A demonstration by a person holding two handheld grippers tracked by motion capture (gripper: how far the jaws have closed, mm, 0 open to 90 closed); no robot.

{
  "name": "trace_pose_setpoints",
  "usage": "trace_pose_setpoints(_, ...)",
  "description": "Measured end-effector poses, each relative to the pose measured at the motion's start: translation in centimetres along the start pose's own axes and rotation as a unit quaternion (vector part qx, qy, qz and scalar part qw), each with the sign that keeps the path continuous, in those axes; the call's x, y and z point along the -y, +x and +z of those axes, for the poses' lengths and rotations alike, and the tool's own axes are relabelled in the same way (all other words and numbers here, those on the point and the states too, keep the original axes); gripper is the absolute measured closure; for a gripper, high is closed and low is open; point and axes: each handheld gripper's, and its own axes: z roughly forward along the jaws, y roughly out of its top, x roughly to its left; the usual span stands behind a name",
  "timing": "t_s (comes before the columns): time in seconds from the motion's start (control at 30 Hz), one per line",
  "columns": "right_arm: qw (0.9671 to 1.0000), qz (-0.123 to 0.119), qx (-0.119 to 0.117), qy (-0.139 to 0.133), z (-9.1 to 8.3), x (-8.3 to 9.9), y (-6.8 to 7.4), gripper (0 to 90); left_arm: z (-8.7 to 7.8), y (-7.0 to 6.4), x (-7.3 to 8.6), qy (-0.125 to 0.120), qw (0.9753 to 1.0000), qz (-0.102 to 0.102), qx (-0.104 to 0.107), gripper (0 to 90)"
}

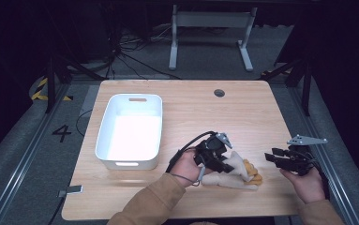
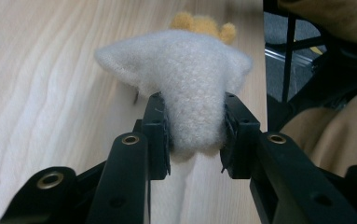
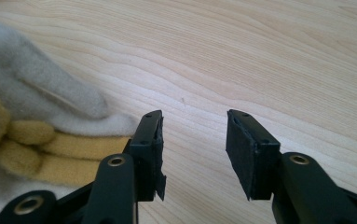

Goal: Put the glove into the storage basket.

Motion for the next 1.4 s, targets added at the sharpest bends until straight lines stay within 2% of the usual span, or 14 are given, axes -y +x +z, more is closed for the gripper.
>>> trace_pose_setpoints(0.1, 1.0, -0.003, -0.004, 0.002, 0.1, 0.0, 0.1, 55.9, 0.1, 0.3, 1.1, 0.016, 0.9999, -0.002, -0.005, 67.1)
trace_pose_setpoints(0.3, 0.9998, -0.016, -0.015, 0.001, 0.2, -0.1, 0.6, 55.8, 0.4, 1.4, 2.6, 0.034, 0.9993, -0.015, 0.0, 66.1)
trace_pose_setpoints(0.43, 0.9992, -0.028, -0.029, 0.004, 0.4, -0.1, 1.0, 55.5, 0.8, 1.9, 3.5, 0.061, 0.9978, -0.023, -0.003, 64.3)
trace_pose_setpoints(0.5, 0.999, -0.033, -0.027, 0.01, 0.6, -0.1, 1.2, 55.5, 1.1, 2.1, 3.9, 0.068, 0.9972, -0.031, 0.0, 62.4)
trace_pose_setpoints(0.57, 0.9987, -0.034, -0.036, 0.016, 0.8, -0.1, 1.3, 55.2, 1.3, 2.3, 4.3, 0.075, 0.9967, -0.033, -0.001, 57.6)
trace_pose_setpoints(0.67, 0.9981, -0.043, -0.039, 0.022, 1.2, 0.0, 1.5, 53.4, 1.1, 2.4, 4.6, 0.072, 0.9966, -0.039, -0.005, 47.0)
trace_pose_setpoints(0.73, 0.998, -0.044, -0.039, 0.022, 1.2, 0.0, 1.6, 52.8, 0.8, 2.3, 4.7, 0.069, 0.9966, -0.044, -0.014, 45.7)
trace_pose_setpoints(0.8, 0.9973, -0.051, -0.044, 0.027, 1.5, 0.0, 1.7, 51.5, 0.4, 2.1, 4.9, 0.06, 0.9967, -0.049, -0.026, 40.4)
trace_pose_setpoints(0.97, 0.9961, -0.053, -0.053, 0.047, 2.3, 0.0, 1.8, 49.5, -0.5, 0.8, 5.3, 0.039, 0.9965, -0.051, -0.054, 39.6)
trace_pose_setpoints(1.07, 0.9951, -0.057, -0.059, 0.056, 2.8, -0.1, 2.0, 49.3, -0.7, 0.0, 5.6, 0.044, 0.995, -0.055, -0.071, 39.9)
trace_pose_setpoints(1.13, 0.9947, -0.06, -0.06, 0.059, 3.0, -0.1, 2.2, 49.1, -0.9, -0.4, 5.9, 0.039, 0.9941, -0.055, -0.085, 40.1)
trace_pose_setpoints(1.3, 0.9928, -0.069, -0.066, 0.073, 4.1, -0.1, 2.6, 47.7, -1.2, -1.7, 6.3, 0.026, 0.9941, -0.056, -0.089, 40.5)
trace_pose_setpoints(1.4, 0.9916, -0.066, -0.071, 0.085, 4.6, 0.0, 2.6, 47.5, -0.8, -2.4, 6.2, 0.03, 0.9943, -0.051, -0.089, 40.9)
